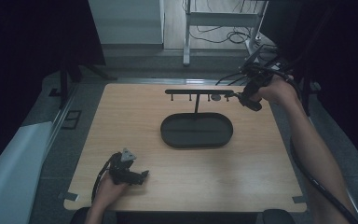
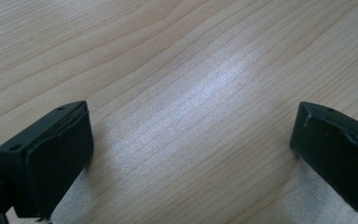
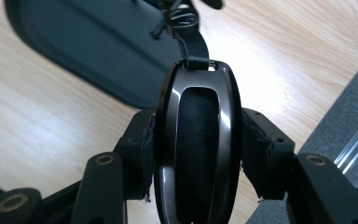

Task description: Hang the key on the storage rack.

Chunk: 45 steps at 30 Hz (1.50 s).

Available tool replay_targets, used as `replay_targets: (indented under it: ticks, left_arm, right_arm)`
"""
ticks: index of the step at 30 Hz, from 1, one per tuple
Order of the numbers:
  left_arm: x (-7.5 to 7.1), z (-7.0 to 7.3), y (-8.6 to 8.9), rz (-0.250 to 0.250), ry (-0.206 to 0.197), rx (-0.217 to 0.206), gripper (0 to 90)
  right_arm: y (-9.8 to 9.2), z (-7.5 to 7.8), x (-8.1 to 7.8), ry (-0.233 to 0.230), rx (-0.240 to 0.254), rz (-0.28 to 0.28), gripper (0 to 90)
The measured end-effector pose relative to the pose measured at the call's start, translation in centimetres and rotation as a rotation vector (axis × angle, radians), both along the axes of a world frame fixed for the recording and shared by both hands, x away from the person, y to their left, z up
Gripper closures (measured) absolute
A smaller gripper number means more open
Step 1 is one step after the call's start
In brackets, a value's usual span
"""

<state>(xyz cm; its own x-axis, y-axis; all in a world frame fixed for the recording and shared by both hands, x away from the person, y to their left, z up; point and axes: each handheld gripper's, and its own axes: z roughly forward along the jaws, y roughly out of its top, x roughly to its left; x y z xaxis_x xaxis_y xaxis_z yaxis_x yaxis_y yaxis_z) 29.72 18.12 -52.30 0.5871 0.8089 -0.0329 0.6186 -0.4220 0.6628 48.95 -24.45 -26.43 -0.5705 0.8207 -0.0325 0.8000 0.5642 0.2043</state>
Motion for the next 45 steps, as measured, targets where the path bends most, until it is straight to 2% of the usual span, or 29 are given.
replay_targets:
  ticks: [2,8,10,18,20,23,32,36,45]
  left_arm:
    - [0.0,0.0,0.0,0.000,0.000,0.000,0.0]
    - [0.0,0.0,0.0,-0.001,0.001,0.000,0.0]
    - [0.0,0.0,0.0,-0.002,0.002,0.000,0.0]
    - [0.0,0.0,0.0,-0.002,0.002,0.000,0.0]
    - [0.0,0.0,0.0,-0.003,0.002,0.000,0.0]
    - [0.0,0.0,0.0,-0.004,0.001,0.002,0.0]
    - [0.0,0.0,0.0,-0.003,0.001,0.002,0.0]
    - [0.0,0.0,0.0,-0.003,-0.001,0.002,0.0]
    - [0.0,0.0,0.0,-0.002,-0.001,0.002,0.0]
  right_arm:
    - [-0.4,-0.3,0.3,-0.017,-0.012,-0.026,48.6]
    - [-0.9,-0.9,0.9,-0.033,-0.025,-0.048,48.6]
    - [-1.0,-1.3,1.2,-0.045,-0.043,-0.056,48.6]
    - [-0.9,-2.8,1.6,-0.050,-0.083,-0.060,48.5]
    - [-0.6,-3.7,1.7,-0.051,-0.107,-0.054,48.5]
    - [-0.5,-4.6,1.9,-0.043,-0.117,-0.050,48.5]
    - [0.2,-7.6,2.4,-0.020,-0.101,-0.039,48.5]
    - [0.5,-8.3,2.5,-0.022,-0.095,-0.036,48.5]
    - [0.9,-10.0,2.5,-0.025,-0.045,-0.026,48.5]
